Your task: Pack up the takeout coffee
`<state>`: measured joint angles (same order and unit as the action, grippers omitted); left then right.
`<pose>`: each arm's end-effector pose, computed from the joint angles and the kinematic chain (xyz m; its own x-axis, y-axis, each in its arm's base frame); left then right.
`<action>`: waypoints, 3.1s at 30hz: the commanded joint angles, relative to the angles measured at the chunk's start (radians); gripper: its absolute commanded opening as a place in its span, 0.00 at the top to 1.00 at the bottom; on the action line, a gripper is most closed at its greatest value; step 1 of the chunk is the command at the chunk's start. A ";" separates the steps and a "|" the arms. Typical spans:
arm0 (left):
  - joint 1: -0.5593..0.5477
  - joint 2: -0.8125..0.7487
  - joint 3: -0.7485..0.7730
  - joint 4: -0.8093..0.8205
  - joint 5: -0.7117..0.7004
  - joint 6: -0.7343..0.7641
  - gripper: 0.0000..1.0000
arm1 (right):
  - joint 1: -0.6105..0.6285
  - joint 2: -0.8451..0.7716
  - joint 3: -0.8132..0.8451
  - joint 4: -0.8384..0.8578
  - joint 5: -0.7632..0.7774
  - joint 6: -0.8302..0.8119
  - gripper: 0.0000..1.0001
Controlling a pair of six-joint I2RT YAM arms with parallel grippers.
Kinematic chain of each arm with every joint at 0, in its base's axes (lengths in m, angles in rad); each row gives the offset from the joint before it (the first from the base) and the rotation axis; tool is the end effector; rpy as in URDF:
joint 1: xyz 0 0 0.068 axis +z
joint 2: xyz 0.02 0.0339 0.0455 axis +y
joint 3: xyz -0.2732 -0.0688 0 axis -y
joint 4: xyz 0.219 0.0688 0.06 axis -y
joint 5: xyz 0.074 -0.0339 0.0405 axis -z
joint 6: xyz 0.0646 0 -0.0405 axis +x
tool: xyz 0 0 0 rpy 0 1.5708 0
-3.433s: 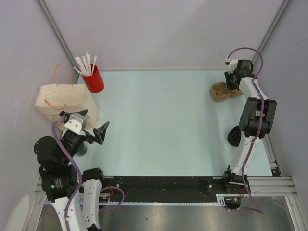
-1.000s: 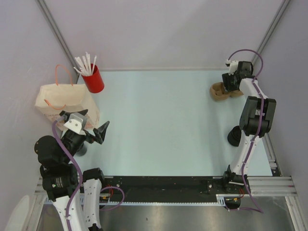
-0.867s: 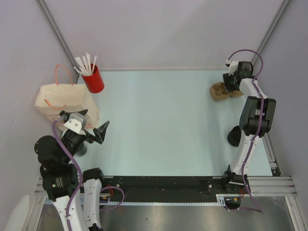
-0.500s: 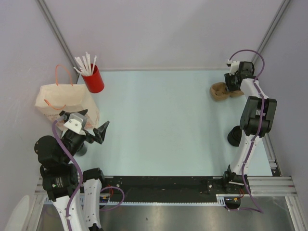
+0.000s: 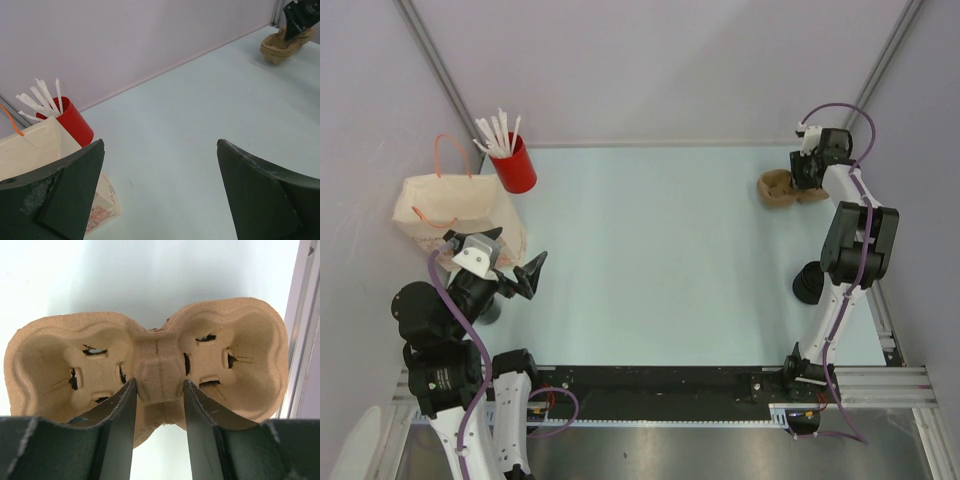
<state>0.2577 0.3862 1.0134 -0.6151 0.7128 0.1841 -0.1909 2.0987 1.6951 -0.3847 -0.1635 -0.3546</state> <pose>0.0416 -0.0327 0.3950 0.0920 0.1675 -0.9816 0.4299 0.8825 0.1908 0.4730 -0.0807 0.2210 -0.6788 -0.2177 -0.7013 -0.1719 0.9756 -0.1366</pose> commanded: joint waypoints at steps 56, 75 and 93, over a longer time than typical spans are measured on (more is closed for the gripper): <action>0.020 -0.003 -0.010 0.026 0.024 -0.012 0.01 | 0.096 -0.167 -0.080 -0.003 -0.022 0.003 0.57; 0.018 0.006 -0.007 0.026 0.027 -0.015 0.01 | 0.123 -0.112 -0.037 0.000 -0.001 -0.001 0.26; 0.026 0.003 -0.010 0.026 0.031 -0.015 0.00 | 0.131 -0.068 -0.005 0.024 0.081 0.025 0.28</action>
<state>0.2707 0.3851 1.0077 -0.6136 0.7193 0.1841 -0.0483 2.0098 1.6302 -0.3836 -0.0975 -0.3470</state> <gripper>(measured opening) 0.994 0.725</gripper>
